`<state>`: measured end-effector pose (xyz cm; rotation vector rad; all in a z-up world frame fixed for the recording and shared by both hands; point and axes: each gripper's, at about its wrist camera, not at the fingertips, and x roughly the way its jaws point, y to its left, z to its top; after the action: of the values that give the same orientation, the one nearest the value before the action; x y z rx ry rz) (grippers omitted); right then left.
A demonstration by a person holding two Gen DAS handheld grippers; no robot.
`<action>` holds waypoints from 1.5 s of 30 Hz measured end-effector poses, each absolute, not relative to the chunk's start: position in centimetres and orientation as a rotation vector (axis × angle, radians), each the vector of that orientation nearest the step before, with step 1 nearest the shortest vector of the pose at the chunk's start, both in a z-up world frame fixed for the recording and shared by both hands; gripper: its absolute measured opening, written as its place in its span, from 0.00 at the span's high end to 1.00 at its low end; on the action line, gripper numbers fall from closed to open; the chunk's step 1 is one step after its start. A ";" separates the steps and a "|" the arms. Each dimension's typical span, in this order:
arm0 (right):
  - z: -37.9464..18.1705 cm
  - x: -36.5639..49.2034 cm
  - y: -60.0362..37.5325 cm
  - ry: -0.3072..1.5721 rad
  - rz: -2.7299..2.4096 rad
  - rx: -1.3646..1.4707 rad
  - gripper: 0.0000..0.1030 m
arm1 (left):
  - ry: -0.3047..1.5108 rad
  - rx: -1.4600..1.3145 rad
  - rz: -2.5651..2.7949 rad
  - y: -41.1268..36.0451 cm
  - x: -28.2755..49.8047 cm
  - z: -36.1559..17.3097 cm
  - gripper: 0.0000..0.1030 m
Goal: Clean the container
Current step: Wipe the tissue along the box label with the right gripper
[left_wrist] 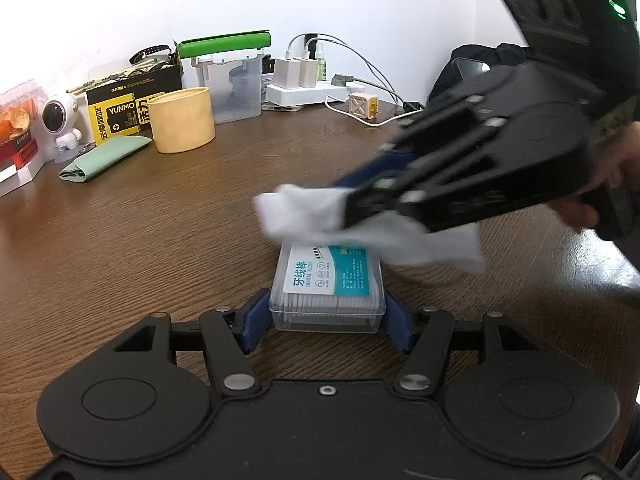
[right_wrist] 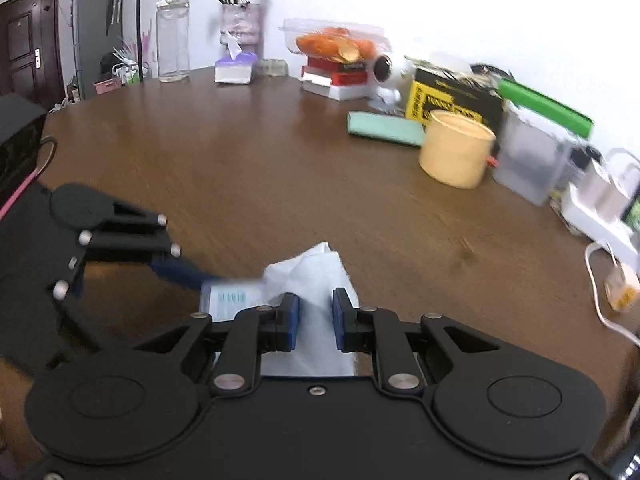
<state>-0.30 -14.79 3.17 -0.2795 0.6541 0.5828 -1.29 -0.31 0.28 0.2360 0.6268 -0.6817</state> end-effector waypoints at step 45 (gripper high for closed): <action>3.2 -2.2 -13.3 0.669 0.699 -0.296 0.81 | 0.626 0.241 -0.688 -0.4 -1.5 0.2 0.42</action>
<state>-2.16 -13.28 3.18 -0.2964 0.6692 0.6987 -1.46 -0.36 0.22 0.2410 0.6264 -0.6883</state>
